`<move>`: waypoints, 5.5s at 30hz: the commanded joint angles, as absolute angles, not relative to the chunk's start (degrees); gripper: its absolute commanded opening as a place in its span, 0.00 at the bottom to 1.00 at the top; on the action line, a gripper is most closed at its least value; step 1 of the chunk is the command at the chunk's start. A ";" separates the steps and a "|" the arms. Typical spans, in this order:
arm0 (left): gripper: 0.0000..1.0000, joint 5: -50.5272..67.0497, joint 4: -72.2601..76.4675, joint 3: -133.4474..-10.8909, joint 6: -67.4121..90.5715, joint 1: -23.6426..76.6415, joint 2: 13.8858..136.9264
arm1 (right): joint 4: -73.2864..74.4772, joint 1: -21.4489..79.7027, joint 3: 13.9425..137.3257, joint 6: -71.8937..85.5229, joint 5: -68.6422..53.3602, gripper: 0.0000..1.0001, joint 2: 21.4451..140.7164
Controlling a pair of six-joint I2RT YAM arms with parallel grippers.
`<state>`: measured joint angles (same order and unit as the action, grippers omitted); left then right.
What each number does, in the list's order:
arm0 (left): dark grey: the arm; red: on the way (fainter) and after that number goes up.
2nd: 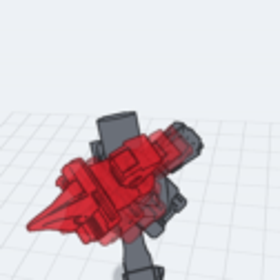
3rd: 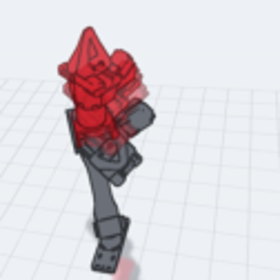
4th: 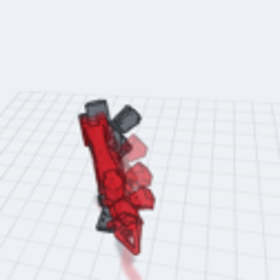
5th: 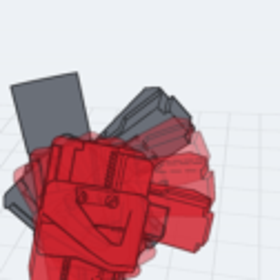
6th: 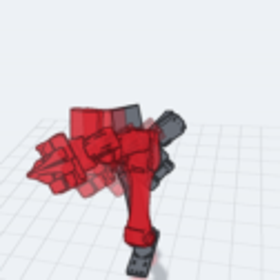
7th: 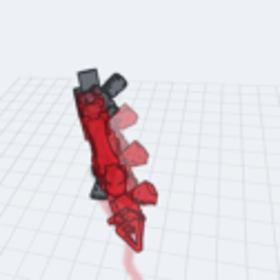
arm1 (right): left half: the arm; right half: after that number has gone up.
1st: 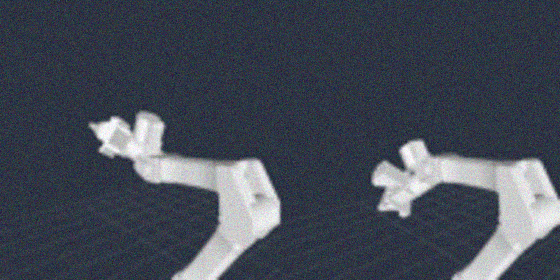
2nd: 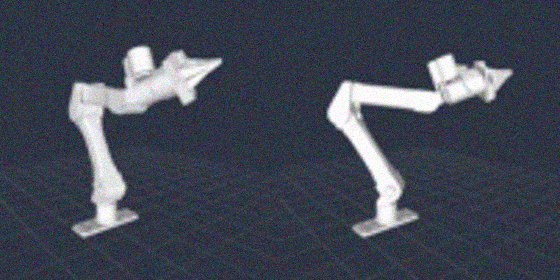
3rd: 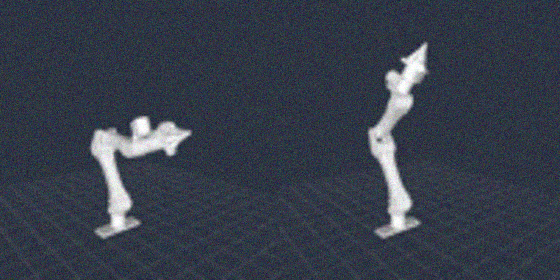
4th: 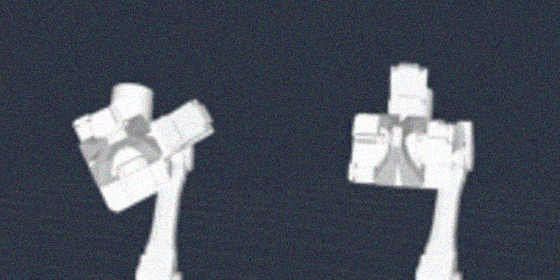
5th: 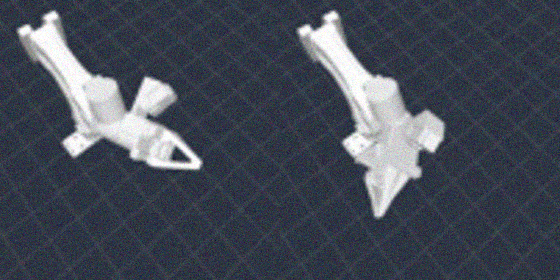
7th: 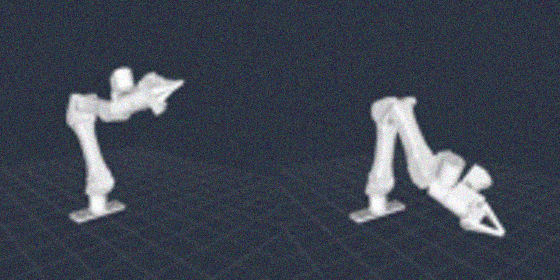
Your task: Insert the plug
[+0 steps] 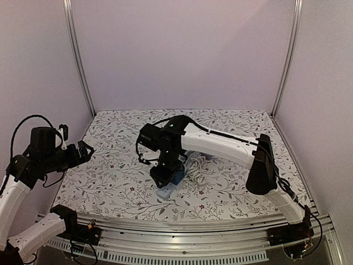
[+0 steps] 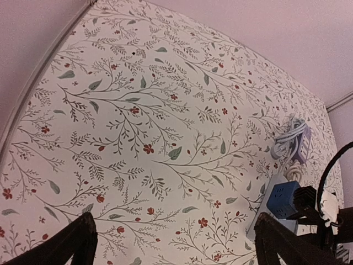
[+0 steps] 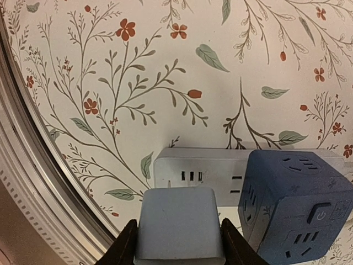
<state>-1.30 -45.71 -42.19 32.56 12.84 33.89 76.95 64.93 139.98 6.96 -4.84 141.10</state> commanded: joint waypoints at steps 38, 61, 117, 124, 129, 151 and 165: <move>1.00 -2.90 -46.98 -41.76 31.58 9.47 33.30 | 91.26 64.96 136.66 9.17 2.54 0.00 144.02; 1.00 -2.99 -46.85 -41.66 31.52 8.95 33.40 | 92.43 63.73 136.76 10.70 8.05 0.00 145.04; 1.00 -3.35 -46.49 -41.84 30.97 5.71 36.80 | 90.74 64.55 122.04 -2.69 2.78 0.00 132.57; 1.00 -2.40 -46.47 -41.90 30.98 6.40 37.35 | 91.14 64.66 127.40 -7.95 1.91 0.00 133.92; 1.00 -2.36 -46.58 -41.88 30.95 6.84 37.57 | 92.13 64.61 128.69 -6.49 -1.89 0.00 133.12; 1.00 -3.08 -47.06 -41.99 31.38 6.66 35.61 | 90.92 64.64 122.97 -9.86 -0.51 0.00 135.90; 1.00 -2.36 -47.13 -41.94 31.51 6.62 35.60 | 88.06 64.51 122.90 -8.80 5.70 0.00 137.70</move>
